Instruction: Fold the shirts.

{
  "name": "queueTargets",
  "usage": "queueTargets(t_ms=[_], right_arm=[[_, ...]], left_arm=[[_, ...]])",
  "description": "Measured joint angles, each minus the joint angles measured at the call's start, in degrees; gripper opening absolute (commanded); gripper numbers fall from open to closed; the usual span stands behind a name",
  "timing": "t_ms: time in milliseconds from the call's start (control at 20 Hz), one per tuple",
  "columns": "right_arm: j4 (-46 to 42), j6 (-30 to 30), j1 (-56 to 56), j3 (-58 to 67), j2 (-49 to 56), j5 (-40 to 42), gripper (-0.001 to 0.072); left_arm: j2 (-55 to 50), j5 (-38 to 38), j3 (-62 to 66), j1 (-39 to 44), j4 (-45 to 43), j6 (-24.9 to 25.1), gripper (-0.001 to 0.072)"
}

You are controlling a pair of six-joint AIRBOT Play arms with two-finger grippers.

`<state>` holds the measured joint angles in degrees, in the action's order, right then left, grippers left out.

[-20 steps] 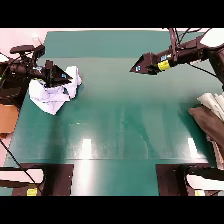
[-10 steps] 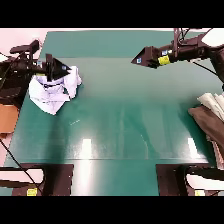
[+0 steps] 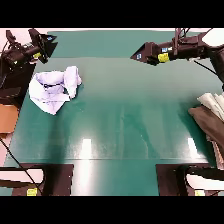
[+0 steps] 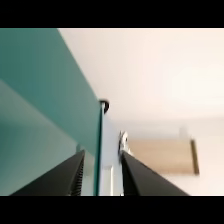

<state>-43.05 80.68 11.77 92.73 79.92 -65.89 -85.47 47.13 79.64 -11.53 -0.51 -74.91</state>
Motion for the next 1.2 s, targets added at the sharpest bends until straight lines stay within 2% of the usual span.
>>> queueTargets(t_ms=[150, 200, 250, 300, 400, 500, 600, 750, 900, 1000, 1200], right_arm=[[0.0, 0.3, 0.0, 0.0, 0.0, -1.2, 0.0396], [0.0, 0.4, 0.0, 0.0, 0.0, -1.4, 0.0396], [0.0, 0.7, -0.1, 0.0, 0.0, -1.7, 0.0396], [0.0, 0.9, -0.1, 0.0, 0.0, -2.1, 0.0396], [0.2, 1.2, -0.5, 0.0, 0.0, -3.4, 0.0398], [0.1, 1.7, -1.6, 0.0, 0.0, -5.0, 0.0409], [0.1, 2.3, -3.1, 0.0, 0.0, -7.1, 0.0531], [-0.1, 2.7, -5.8, 0.0, -0.1, -8.5, 0.0531], [-0.2, 2.7, -7.6, 0.0, -0.1, -8.8, 0.0531], [-0.4, 2.7, -8.2, 0.0, -0.1, -8.8, 0.0531], [-0.6, 2.5, -7.8, 0.0, 0.3, -8.7, 0.0530]], left_arm=[[0.0, -2.1, 0.0, -0.1, 1.3, 0.1, 0.0277], [0.0, -1.9, 0.0, -0.1, 1.5, 0.5, 0.0312], [0.0, -0.9, 0.0, -0.2, 1.6, 1.2, 0.0442], [0.0, 0.2, 0.0, -0.3, 1.3, 2.1, 0.0703], [0.0, 2.6, 0.3, -1.3, -2.5, 3.2, 0.0706], [0.0, 3.5, 1.6, -3.5, -13.8, 1.7, 0.0709], [0.0, 7.1, 3.2, -5.6, -29.8, -3.4, 0.0709], [0.2, 14.1, 4.5, -9.4, -51.9, -11.1, 0.0709], [0.5, 18.7, 5.0, -11.3, -65.8, -15.3, 0.0708], [0.5, 18.8, 4.9, -12.1, -71.2, -16.4, 0.0708], [-1.0, 15.5, 3.1, -11.9, -72.5, -16.6, 0.0707]])
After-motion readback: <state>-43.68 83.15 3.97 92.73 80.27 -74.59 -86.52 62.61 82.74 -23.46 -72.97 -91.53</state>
